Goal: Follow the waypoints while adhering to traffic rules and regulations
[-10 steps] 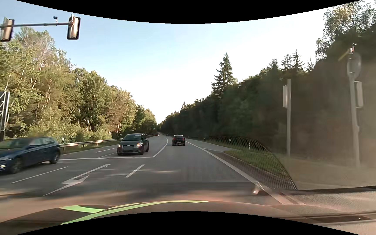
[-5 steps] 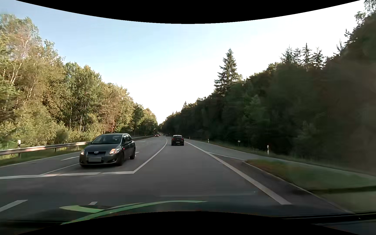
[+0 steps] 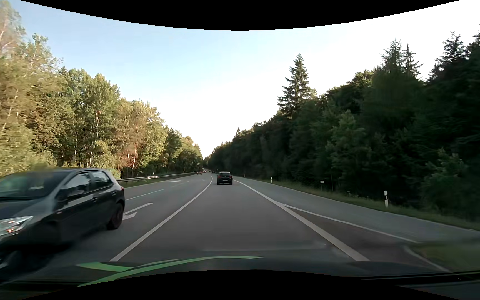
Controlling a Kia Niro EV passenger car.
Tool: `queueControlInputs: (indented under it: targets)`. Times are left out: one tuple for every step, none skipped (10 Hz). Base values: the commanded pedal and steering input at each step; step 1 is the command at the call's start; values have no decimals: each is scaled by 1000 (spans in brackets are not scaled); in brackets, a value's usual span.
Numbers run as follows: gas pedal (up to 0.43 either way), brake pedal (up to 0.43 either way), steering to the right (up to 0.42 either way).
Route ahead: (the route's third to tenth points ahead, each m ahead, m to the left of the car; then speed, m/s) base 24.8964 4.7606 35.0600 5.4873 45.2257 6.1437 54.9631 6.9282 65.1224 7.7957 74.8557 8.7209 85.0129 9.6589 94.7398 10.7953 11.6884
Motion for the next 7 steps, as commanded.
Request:
queueControlInputs:
  targets:
    - [248, 0, -6]
    - [248, 0, -6]
    - [248, 0, -6]
    - [248, 0, -10]
    - [248, 0, -12]
    - [248, 0, -18]
    - [248, 0, -21]
